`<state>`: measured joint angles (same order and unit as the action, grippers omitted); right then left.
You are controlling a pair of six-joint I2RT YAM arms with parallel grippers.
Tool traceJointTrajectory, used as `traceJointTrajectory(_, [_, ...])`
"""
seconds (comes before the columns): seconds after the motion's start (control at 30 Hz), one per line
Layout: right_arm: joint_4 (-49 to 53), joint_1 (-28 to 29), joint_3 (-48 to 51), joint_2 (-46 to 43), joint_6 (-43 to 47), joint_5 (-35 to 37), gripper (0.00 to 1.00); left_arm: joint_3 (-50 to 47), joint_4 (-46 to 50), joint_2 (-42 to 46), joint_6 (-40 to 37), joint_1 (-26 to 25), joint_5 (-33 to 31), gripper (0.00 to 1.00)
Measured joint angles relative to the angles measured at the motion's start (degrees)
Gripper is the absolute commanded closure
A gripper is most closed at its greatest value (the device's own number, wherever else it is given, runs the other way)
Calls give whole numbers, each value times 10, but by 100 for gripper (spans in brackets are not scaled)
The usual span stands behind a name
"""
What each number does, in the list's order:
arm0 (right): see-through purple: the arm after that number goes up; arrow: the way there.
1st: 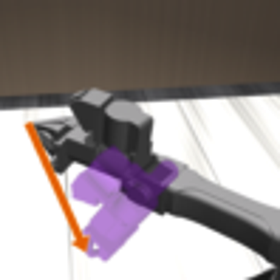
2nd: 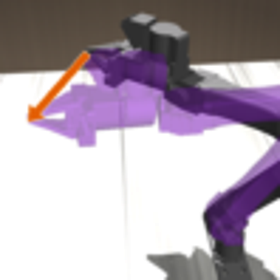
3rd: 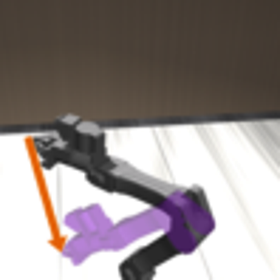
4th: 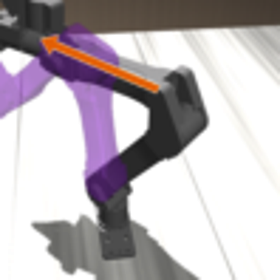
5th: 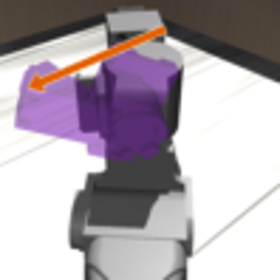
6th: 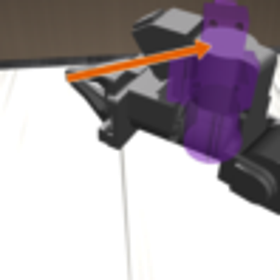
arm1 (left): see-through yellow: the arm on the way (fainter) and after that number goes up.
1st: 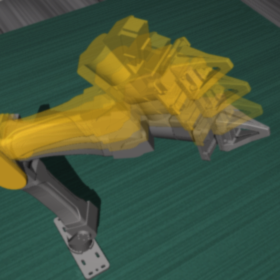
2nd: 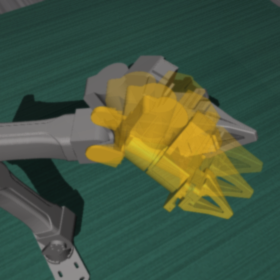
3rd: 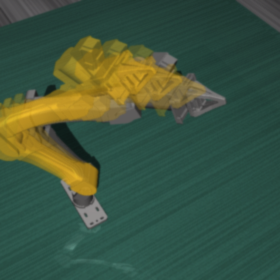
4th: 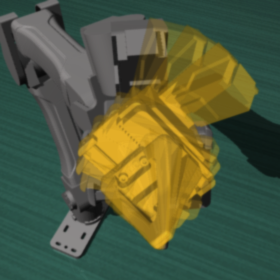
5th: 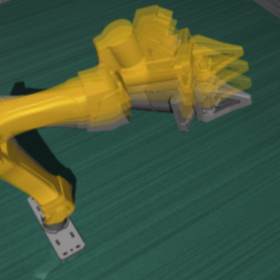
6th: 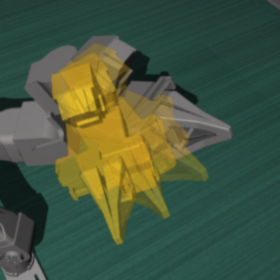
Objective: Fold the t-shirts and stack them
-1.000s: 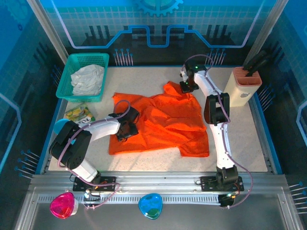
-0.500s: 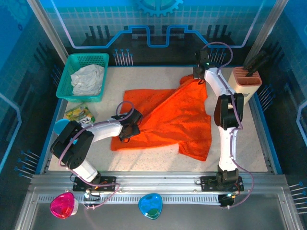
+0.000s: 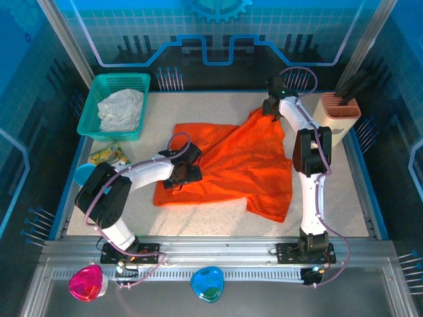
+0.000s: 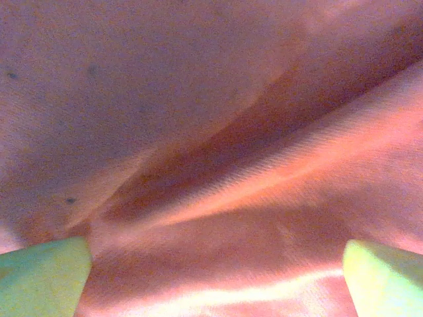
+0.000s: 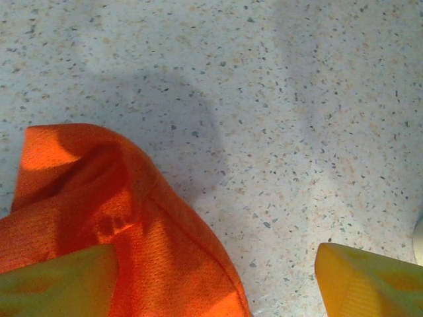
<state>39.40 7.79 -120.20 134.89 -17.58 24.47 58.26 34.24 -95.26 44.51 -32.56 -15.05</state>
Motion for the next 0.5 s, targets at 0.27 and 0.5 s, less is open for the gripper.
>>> traceJointTrajectory(0.27, [-19,-4,174,-139,-13,-40,71,233,72,-24,-88,80,-13,44])
traceJointTrajectory(0.5, [-38,-40,279,-186,-65,-145,100,354,68,-214,-149,151,25,72])
